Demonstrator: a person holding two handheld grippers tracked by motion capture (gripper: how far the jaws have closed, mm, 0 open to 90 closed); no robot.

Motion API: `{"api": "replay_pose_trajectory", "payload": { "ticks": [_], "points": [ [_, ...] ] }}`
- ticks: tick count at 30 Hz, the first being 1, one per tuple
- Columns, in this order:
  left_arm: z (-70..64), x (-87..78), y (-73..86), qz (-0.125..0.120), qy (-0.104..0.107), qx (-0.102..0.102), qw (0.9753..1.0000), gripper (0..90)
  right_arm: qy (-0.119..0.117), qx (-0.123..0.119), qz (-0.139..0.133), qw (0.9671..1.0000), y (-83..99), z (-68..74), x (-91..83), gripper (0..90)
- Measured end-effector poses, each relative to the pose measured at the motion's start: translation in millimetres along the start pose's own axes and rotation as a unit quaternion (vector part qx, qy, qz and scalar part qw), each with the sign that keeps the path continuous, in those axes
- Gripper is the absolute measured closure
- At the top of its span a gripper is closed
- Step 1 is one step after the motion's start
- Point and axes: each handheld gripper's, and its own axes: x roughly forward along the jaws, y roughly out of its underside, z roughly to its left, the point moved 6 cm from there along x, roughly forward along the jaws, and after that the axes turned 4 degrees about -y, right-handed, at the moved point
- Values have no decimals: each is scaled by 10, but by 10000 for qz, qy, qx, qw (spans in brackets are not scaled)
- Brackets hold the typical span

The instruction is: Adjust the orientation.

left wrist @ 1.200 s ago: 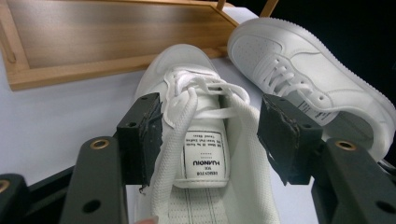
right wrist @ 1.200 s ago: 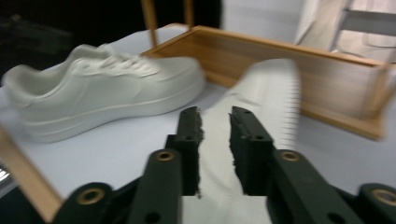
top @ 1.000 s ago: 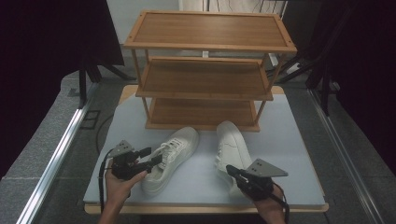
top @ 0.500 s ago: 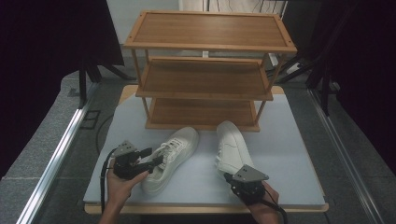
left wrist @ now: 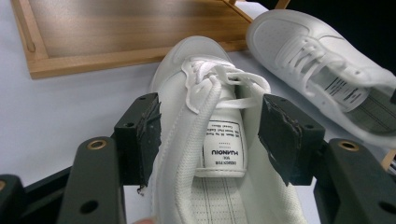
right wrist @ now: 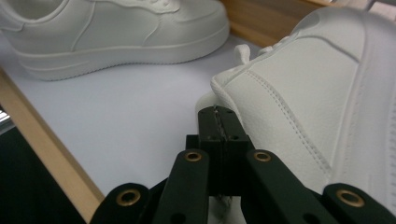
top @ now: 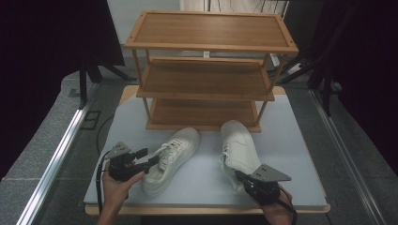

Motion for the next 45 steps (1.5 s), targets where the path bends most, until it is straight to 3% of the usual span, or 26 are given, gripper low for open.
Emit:
{"api": "replay_pose_trajectory", "payload": {
  "ticks": [5,12,14,17,18,19,20,25,29,35,40,45],
  "points": [
    [12,19,23,43,19,-38,10000,390,185,98,-250,9995,12,-180,-157,899],
    [-8,41,34,72,32,-14,10000,390,389,703,-673,9945,125,-551,-362,900],
    [2,41,35,81,16,-26,10000,390,568,917,-780,9911,199,-708,-415,900],
    [7,43,38,89,6,-33,10000,391,719,1423,-857,9835,384,-973,-486,900],
    [8,45,39,92,2,-38,10000,391,719,1423,-857,9835,384,-973,-486,900],
    [7,50,42,99,3,-42,9999,391,400,1759,-1078,9777,456,-1057,-527,897],
    [6,51,43,95,7,-44,9999,391,336,1820,-1116,9764,464,-1066,-534,893],
    [19,38,42,90,6,-51,9999,391,613,1404,-978,9833,346,-982,-574,822],
    [29,32,42,75,1,-76,9999,391,508,1054,-912,9889,185,-789,-568,783],
    [26,41,45,88,10,-85,9999,392,637,670,-357,9951,47,-557,-397,764],
    [7,48,50,105,25,-57,9999,392,1058,710,135,9918,9,-627,-234,770],
    [27,37,46,92,0,-83,9999,392,1147,742,234,9903,-91,-660,-193,705]
  ]
}}
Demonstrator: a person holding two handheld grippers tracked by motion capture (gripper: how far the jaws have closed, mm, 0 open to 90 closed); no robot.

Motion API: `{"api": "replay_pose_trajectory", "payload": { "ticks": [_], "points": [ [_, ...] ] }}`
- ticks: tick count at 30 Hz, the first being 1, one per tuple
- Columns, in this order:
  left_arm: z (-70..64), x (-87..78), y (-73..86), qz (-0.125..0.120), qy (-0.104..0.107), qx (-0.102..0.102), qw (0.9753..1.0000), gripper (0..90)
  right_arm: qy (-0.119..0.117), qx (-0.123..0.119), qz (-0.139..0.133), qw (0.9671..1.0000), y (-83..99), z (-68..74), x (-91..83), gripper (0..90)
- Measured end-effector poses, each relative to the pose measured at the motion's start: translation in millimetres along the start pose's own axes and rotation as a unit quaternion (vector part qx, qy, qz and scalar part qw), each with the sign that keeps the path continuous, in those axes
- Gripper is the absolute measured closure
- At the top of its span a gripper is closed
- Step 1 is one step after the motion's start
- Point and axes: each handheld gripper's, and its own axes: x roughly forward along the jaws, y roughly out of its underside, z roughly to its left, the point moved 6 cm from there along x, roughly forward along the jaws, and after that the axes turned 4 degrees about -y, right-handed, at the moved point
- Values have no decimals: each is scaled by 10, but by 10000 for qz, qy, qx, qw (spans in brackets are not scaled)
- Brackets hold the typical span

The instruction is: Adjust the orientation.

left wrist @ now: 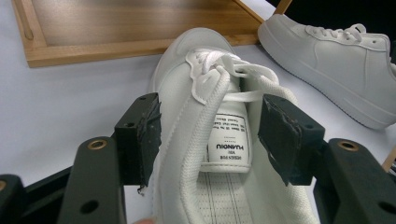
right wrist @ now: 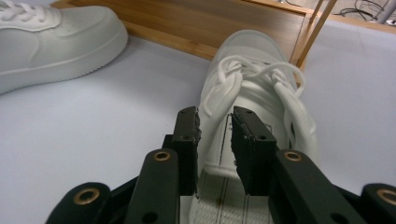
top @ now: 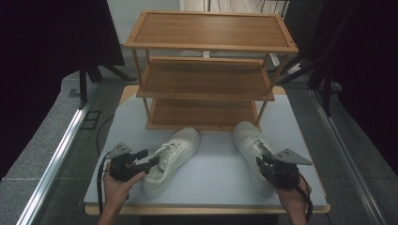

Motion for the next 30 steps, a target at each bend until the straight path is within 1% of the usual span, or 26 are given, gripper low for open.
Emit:
{"api": "replay_pose_trajectory", "payload": {
  "ticks": [2,4,5,7,8,9,10,11,12,13,16,19,20,23,25,28,30],
  "points": [
    [8,-14,-4,-15,-12,-6,10000,392,-77,-23,123,9999,-52,16,47,687],
    [19,-30,-7,-32,-35,-15,10000,393,40,21,251,9997,-101,-16,103,649],
    [23,-34,-8,-46,-31,-28,10000,393,74,47,293,9995,-107,-33,128,649],
    [35,-47,-9,-52,-35,-40,10000,393,-44,184,395,9990,-104,-53,210,638],
    [40,-50,-9,-57,-39,-48,10000,393,-89,186,466,9987,-93,-52,253,640],
    [44,-52,-9,-64,-42,-61,10000,393,-122,148,559,9983,-82,-46,284,656],
    [46,-54,-8,-65,-32,-73,9999,393,-155,122,595,9980,-84,-36,289,680],
    [46,-54,-8,-65,-32,-73,9999,394,-155,122,595,9980,-84,-36,289,680],
    [45,-52,-6,-64,-22,-87,9999,394,-241,98,625,9977,-89,-18,285,730],
    [40,-51,-5,-62,-6,-84,9999,394,-271,88,619,9977,-88,-11,285,746],
    [31,-56,-6,-70,1,-69,10000,394,-329,70,536,9980,-78,-13,271,784],
    [47,-63,-9,-85,-15,-87,9999,394,-578,143,472,9971,-60,-14,229,807],
    [51,-63,-8,-87,-12,-93,9999,394,-682,93,464,9965,-46,4,206,809],
    [62,-60,-3,-69,-14,-105,9999,394,-856,-24,472,9952,-2,56,140,811],
    [57,-61,-3,-74,-1,-109,9999,395,-977,-148,506,9938,28,102,80,810],
    [42,-64,-8,-90,20,-116,9999,395,-1084,-330,545,9921,72,167,7,809],
    [34,-64,-8,-89,25,-104,9999,395,-1182,-448,514,9906,101,204,-9,809]
  ]
}}
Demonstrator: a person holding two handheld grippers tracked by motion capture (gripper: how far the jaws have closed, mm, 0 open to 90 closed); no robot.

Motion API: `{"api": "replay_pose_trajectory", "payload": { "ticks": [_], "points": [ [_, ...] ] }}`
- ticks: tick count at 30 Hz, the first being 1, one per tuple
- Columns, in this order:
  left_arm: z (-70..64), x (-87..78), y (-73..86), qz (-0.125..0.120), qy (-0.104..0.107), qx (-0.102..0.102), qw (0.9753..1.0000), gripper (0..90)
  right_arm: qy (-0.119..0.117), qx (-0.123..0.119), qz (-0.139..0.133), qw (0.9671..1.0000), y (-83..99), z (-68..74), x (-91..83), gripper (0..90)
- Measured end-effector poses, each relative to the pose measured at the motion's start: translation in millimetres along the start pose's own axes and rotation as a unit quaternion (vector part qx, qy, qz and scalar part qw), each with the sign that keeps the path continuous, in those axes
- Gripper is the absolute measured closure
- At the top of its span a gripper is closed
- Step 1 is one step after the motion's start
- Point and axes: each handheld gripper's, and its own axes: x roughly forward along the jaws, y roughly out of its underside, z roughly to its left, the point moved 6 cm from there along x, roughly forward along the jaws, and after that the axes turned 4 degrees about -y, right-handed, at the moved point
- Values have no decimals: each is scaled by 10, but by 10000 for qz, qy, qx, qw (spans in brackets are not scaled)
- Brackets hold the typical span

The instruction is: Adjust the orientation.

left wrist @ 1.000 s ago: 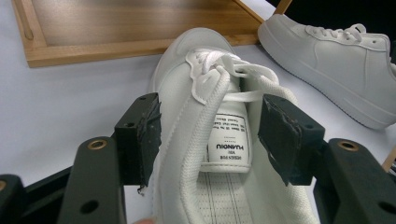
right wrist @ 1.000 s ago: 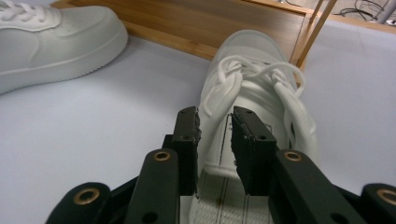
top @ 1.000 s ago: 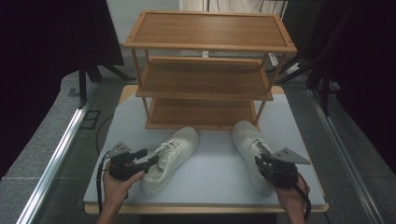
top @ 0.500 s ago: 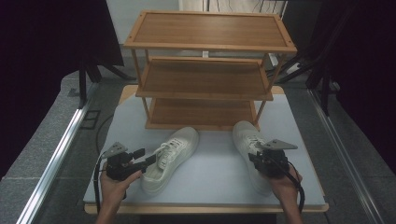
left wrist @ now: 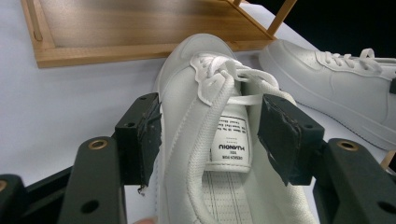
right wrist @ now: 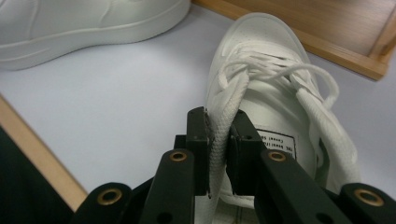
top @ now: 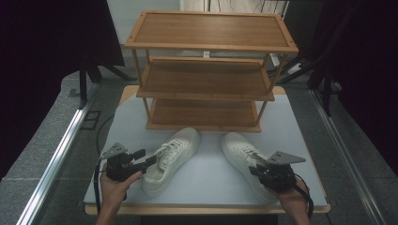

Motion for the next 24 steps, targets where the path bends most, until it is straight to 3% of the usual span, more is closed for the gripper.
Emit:
{"api": "replay_pose_trajectory", "payload": {
  "ticks": [4,8,10,12,16,18,20,24],
  "points": [
    [9,3,7,12,-12,1,10000,395,-16,-172,39,9998,0,56,17,805],
    [22,11,14,22,-22,-19,10000,395,17,-133,24,9999,-6,46,24,784],
    [24,14,19,39,-41,-12,10000,395,40,-196,-25,9998,-1,30,20,740],
    [21,13,19,39,-36,-9,10000,395,185,-372,-93,9991,4,36,1,627],
    [14,-11,2,-7,-25,4,10000,395,85,-265,-569,9980,-60,31,-119,511],
    [15,-16,-1,-12,-20,10,10000,396,109,-229,-649,9976,-73,20,-145,500],
    [17,-22,-15,-15,-44,40,10000,396,152,-82,-959,9952,-123,-53,-264,476],
    [-1,-25,-31,-26,-61,84,9999,396,372,36,-1219,9918,-156,-155,-350,457]
  ]
}}
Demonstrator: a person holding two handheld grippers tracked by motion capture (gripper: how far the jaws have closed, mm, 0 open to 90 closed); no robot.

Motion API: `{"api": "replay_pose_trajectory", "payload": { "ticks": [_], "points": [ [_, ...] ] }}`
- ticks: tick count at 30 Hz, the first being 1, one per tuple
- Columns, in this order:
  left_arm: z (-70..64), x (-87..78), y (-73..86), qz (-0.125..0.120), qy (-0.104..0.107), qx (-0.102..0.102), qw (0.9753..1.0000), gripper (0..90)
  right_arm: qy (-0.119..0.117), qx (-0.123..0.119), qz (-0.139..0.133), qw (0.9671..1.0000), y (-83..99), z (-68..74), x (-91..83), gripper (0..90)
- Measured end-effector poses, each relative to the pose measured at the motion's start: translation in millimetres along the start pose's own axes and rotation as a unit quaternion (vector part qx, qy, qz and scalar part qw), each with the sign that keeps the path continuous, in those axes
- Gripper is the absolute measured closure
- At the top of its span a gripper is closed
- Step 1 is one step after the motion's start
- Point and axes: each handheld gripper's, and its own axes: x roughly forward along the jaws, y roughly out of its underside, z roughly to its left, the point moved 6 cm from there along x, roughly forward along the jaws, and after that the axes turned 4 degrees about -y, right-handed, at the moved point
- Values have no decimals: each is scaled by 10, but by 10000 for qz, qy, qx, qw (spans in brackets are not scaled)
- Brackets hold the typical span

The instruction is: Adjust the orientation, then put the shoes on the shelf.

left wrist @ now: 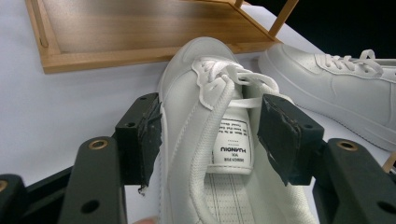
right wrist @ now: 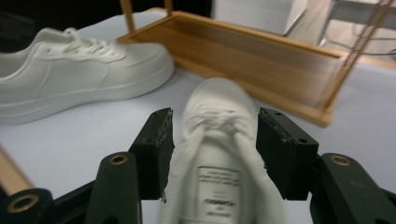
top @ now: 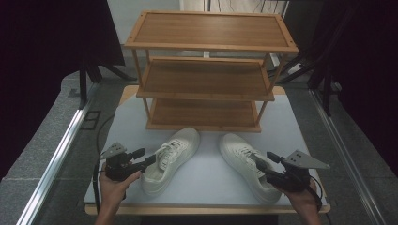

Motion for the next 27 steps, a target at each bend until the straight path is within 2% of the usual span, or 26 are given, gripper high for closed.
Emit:
{"api": "replay_pose_trajectory", "payload": {
  "ticks": [4,5,8,14,18,23,27],
  "points": [
    [-15,7,-13,27,18,46,10000,396,18,-7,-93,10000,-25,-62,-15,441],
    [-20,15,-35,27,49,49,10000,396,-21,40,-141,9999,-34,-123,-21,453],
    [-43,47,-70,59,59,84,9999,396,-108,116,-111,9998,-33,-197,-17,468],
    [-76,93,-122,96,87,190,9997,397,-82,78,-103,9999,-60,-313,-46,467],
    [-68,128,-137,142,124,203,9996,397,-86,169,-109,9998,-56,-425,-39,461],
    [-40,231,-149,240,204,172,9994,397,-129,180,58,9997,-2,-509,51,455],
    [-34,289,-135,329,229,222,9989,396,-246,207,209,9993,64,-513,162,452]
  ]
}}
